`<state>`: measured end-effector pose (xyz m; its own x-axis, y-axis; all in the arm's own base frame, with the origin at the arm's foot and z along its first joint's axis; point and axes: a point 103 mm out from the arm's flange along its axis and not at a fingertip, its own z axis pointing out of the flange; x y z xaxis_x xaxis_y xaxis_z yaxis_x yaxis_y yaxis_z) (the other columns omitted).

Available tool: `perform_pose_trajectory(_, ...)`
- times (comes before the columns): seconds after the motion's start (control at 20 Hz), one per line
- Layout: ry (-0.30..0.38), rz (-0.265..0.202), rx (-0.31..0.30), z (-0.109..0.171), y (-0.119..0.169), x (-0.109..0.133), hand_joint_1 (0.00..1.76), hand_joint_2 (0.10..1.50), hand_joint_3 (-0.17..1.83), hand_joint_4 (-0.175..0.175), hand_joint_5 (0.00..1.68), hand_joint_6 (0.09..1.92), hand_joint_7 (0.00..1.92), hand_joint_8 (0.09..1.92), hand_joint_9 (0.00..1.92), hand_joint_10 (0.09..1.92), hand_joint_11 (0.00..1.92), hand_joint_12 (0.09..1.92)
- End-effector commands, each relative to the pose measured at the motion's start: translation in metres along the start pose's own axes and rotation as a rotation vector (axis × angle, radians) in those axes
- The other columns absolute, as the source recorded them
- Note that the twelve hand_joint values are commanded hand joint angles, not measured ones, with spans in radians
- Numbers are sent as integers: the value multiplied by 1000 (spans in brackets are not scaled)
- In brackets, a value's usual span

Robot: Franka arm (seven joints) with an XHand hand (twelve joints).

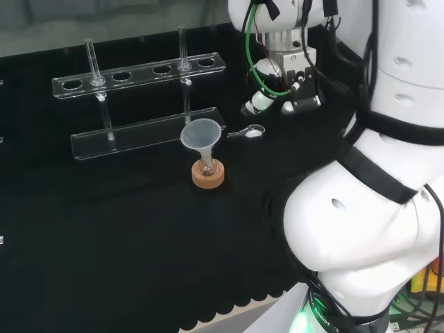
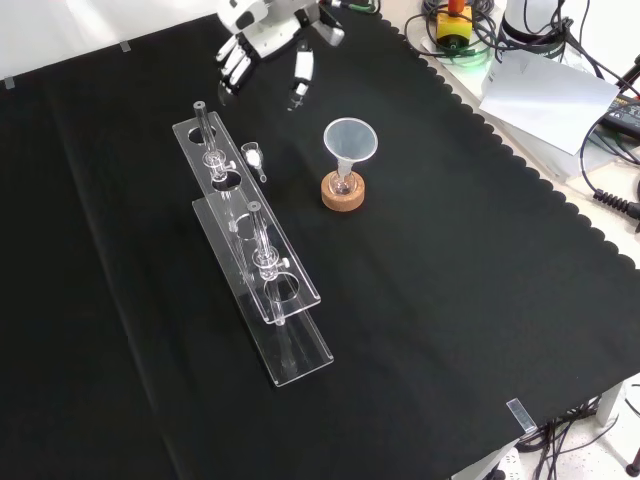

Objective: Pick up the weighing funnel.

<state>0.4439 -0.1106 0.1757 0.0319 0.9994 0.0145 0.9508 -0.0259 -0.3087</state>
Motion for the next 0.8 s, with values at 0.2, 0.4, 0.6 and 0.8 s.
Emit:
perform_pose_trajectory(0.2, 43, -16, 37, 36, 43, -21, 774, 696, 435, -66, 483, 87, 295, 701, 558, 625, 262, 1415)
perform_pose_trajectory(0.4, 40, -21, 49, 44, 50, -21, 780, 692, 443, -62, 498, 87, 297, 701, 562, 624, 265, 1412)
perform_pose_trajectory(0.6, 35, -28, 63, 52, 55, -23, 801, 688, 452, -57, 522, 87, 301, 702, 565, 622, 268, 1409)
perform_pose_trajectory(0.8, 33, -44, 74, 58, 59, -25, 828, 682, 465, -53, 547, 87, 306, 702, 570, 620, 271, 1406)
